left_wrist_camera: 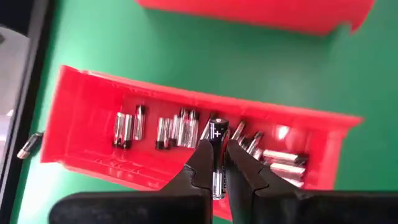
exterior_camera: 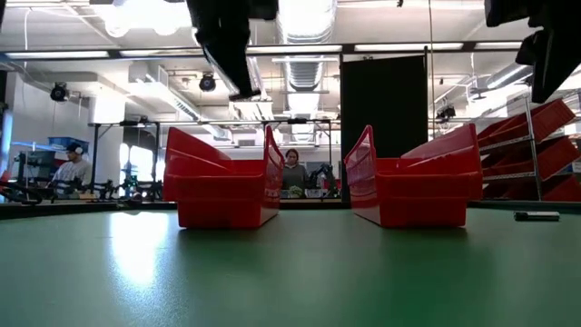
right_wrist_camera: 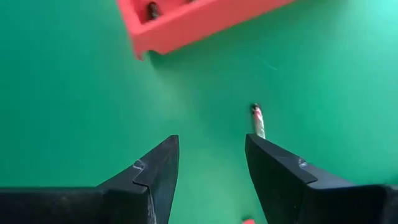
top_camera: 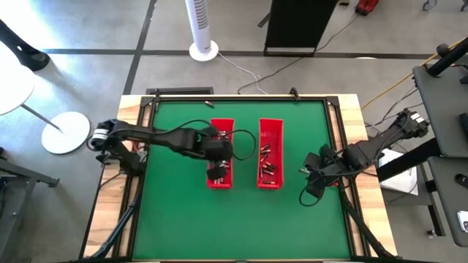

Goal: Sort batteries
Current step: Put the silver battery into the left red bin

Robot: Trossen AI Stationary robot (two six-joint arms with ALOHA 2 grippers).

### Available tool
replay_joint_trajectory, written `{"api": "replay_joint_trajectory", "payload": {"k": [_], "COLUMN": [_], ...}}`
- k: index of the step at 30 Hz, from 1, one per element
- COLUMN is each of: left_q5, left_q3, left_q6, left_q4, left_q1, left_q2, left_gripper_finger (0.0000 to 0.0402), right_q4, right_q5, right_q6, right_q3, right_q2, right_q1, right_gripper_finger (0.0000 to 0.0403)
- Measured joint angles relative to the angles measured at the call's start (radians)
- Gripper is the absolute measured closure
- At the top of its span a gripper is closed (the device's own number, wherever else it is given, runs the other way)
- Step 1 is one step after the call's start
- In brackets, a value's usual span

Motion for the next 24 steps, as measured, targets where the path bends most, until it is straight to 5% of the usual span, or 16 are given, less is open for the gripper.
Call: {"api": "replay_joint_trajectory", "payload": {"k": [9, 15, 24], "left_q5": [0.152, 0.163, 0.163], "left_q3": [-0.002, -0.008, -0.008], "left_q6": [0.129, 0.178, 0.15], "left_q4": [0.021, 0.031, 0.032], "left_q1": [0.123, 0.144, 0.14], "left_q2": [0.135, 0.21, 0.237], "left_gripper_finger": [0.0401, 0.0398, 0.0302], "right_q4": [0.04, 0.018, 0.018], "right_q5": [0.027, 0.027, 0.018], "right_q6": [-0.001, 0.004, 0.023], "right_q3": [-0.004, -0.011, -0.066], "right_q2": [0.011, 0.006, 0.006], "right_q1": [0.027, 0.027, 0.027], "right_gripper_finger": [0.0225, 0.0204, 0.0176]}}
